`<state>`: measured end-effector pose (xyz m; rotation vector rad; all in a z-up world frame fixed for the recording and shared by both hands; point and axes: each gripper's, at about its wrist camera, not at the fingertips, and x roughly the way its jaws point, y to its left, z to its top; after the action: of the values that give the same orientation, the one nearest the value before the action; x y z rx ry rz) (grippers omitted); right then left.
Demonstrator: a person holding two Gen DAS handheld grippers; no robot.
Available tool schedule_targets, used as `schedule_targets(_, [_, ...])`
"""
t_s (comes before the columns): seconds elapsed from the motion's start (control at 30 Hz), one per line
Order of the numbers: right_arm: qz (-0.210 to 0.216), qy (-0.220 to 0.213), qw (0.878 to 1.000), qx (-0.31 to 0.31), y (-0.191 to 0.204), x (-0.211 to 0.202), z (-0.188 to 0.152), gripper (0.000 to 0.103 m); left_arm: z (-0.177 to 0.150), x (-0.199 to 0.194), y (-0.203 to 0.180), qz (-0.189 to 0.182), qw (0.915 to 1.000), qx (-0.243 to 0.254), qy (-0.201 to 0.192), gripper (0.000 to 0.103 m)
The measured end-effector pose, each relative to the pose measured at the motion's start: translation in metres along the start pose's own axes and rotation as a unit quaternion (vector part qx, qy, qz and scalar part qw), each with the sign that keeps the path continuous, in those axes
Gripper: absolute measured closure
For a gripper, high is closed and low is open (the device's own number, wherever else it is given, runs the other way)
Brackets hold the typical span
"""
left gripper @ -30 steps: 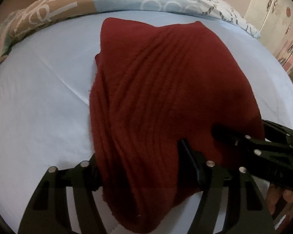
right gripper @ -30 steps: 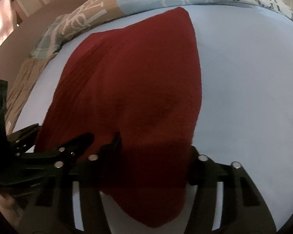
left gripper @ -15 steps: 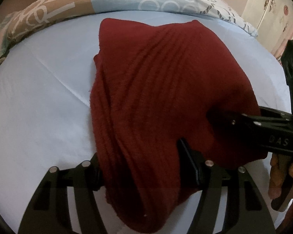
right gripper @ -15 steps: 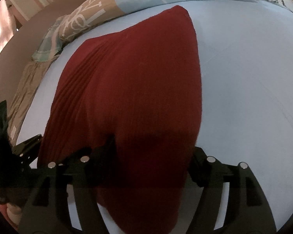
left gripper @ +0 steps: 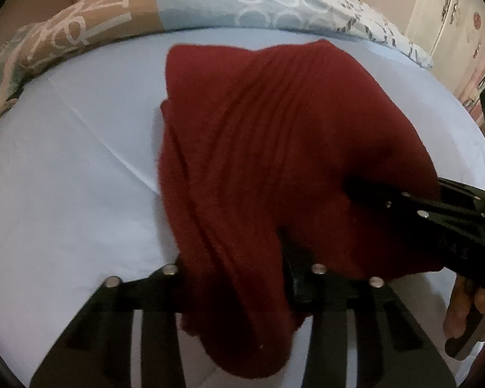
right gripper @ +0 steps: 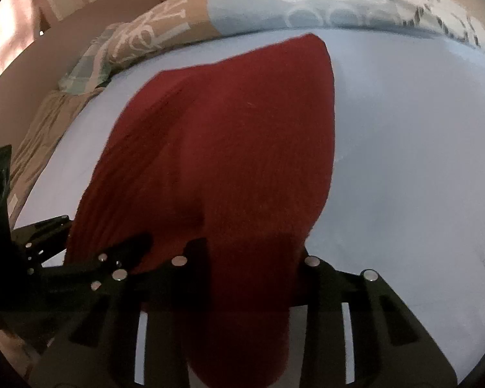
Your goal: Fold small clothes
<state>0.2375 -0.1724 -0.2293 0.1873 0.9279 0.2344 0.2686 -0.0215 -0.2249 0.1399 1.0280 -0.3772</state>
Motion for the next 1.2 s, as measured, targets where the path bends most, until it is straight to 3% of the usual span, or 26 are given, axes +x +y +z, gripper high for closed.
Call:
schedule_targets(0.37, [-0.008, -0.056, 0.997, -0.056, 0.019, -0.06, 0.002, 0.076, 0.003, -0.053, -0.019, -0.001, 0.9991, 0.002, -0.042, 0.072])
schedule_targets(0.67, [-0.034, -0.091, 0.994, -0.056, -0.023, -0.147, -0.035, 0.076, -0.009, -0.099, -0.108, -0.022, 0.9971, 0.029, -0.067, 0.072])
schedule_targets(0.83, [-0.06, -0.074, 0.994, -0.043, -0.074, -0.172, -0.076, 0.076, -0.032, -0.088, -0.172, -0.038, 0.9967, 0.038, -0.061, 0.072])
schedule_targets(1.0, [-0.067, -0.022, 0.997, -0.019, -0.123, -0.147, -0.115, 0.075, -0.061, -0.041, -0.222, -0.027, 0.9974, 0.059, -0.03, 0.072])
schedule_targets(1.1, [-0.057, -0.011, 0.998, -0.007, -0.136, -0.135, -0.13, 0.071, -0.072, -0.027, -0.23, -0.018, 0.9974, 0.065, -0.024, 0.064])
schedule_targets(1.2, [-0.048, -0.009, 0.999, 0.0, -0.137, -0.137, -0.133, 0.064, -0.073, -0.028, -0.228, -0.012, 0.9974, 0.065, -0.027, 0.042])
